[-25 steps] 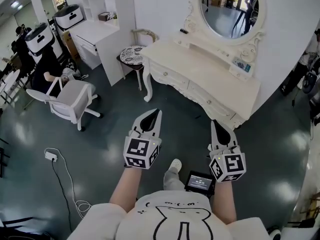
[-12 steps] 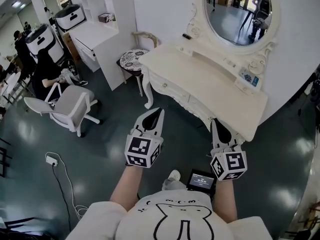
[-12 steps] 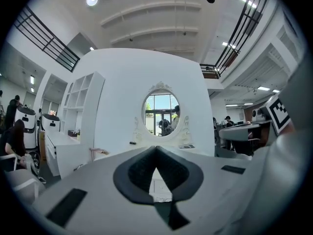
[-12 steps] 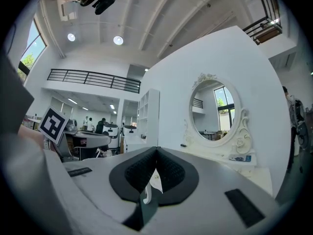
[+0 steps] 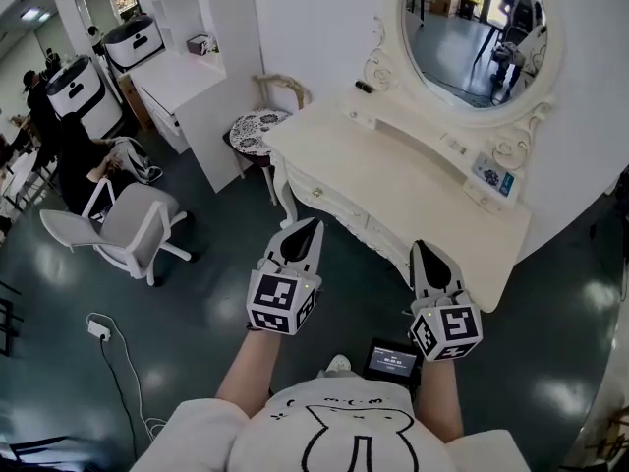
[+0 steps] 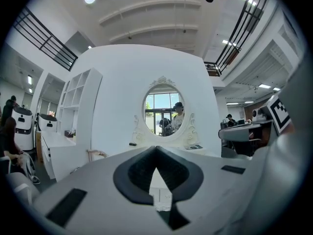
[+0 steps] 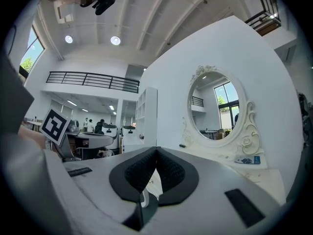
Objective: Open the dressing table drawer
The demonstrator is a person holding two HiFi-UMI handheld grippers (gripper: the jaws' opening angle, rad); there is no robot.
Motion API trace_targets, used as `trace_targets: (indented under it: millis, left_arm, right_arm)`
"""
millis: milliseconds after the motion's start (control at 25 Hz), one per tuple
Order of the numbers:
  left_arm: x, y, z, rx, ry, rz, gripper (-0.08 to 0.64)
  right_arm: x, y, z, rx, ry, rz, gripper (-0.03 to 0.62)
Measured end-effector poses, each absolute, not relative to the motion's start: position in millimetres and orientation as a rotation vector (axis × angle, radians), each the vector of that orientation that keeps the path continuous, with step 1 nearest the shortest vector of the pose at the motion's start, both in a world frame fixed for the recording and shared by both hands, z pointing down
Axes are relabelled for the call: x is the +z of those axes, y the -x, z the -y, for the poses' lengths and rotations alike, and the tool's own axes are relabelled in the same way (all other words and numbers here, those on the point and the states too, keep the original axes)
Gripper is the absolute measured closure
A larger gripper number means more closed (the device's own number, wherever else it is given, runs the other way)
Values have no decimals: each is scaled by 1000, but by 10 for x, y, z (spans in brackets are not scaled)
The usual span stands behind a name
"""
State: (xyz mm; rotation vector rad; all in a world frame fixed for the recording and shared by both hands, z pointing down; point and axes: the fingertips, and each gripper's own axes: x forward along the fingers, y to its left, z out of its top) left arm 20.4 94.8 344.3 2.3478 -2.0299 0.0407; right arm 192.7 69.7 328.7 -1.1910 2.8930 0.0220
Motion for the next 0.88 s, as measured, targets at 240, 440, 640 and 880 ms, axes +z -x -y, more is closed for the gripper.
trace_targets:
  millis: [240,440,640,880]
  left_arm:
    - [3499,-167,-712,54,-2335,2026,555]
    - [3481,-92,-609,40,-2327,2035,555]
    - [3482,-56,-431,25,-2332,2030,555]
    - [3485,-33,-133,25,-2383,1982,555]
  right_arm:
    - [3336,-1868,-459,5,1187,-2901,581]
    - [3358,-1821,-334,3,1186,-2904,581]
    - [3376,-1828,-200,3,1210,-2897,581]
    - [3363,-1803,25,6,1270,-2867,581]
